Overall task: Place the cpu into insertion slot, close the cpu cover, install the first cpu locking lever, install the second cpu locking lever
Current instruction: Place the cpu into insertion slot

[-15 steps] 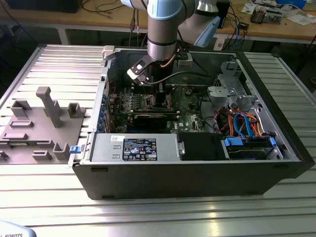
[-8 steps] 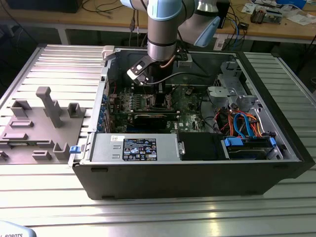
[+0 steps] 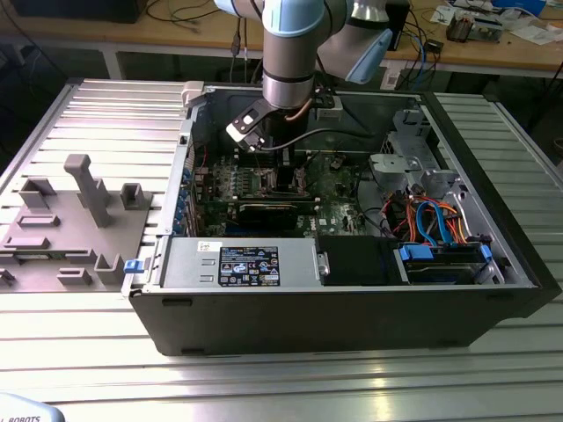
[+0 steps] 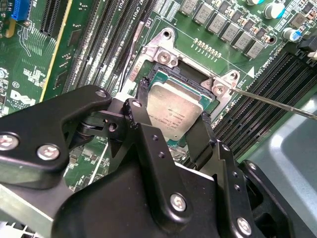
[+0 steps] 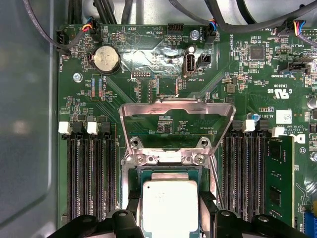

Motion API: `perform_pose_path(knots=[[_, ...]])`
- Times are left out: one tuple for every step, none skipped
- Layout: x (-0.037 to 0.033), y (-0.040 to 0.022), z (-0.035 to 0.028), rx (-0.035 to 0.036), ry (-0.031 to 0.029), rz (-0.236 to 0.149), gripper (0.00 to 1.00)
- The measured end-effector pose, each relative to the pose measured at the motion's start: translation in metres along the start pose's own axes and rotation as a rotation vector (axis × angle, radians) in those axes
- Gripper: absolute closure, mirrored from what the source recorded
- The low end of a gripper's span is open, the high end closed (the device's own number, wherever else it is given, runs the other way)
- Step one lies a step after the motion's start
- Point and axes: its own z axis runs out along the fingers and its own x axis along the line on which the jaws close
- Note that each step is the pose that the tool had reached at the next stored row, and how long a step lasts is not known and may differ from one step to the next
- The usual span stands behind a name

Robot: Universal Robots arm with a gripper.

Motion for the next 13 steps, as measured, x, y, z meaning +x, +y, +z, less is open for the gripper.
perform_pose_path(knots=[[0.0000,0.0000,0.0001,-0.0003,0.0003,0.000,0.45],[0.0002,0.0001,0.0003,-0.0007,0.0011,0.000,0.45],[0.0002,0.0001,0.0004,-0.0006,0.0011,0.000,0.45],[0.0001,0.0001,0.0003,-0.0004,0.0007,0.000,0.38],[0.0001,0.0001,0.0002,-0.0001,0.0002,0.000,0.38],[0.0000,0.0000,0.0001,-0.0001,0.0001,0.000,0.38],[0.0000,0.0000,0.0001,-0.0001,0.0001,0.000,0.38],[0.0000,0.0000,0.0001,-0.0001,0.0001,0.000,0.38],[0.0000,0.0000,0.0001,0.0000,0.0001,0.000,0.38],[0.0000,0.0000,-0.0001,0.0000,0.0000,0.000,0.38],[0.0000,0.0000,-0.0015,-0.0004,0.0001,0.000,0.38],[0.0000,0.0000,-0.0024,-0.0005,0.0002,0.000,0.38],[0.0000,0.0000,-0.0029,-0.0006,0.0002,0.000,0.38]])
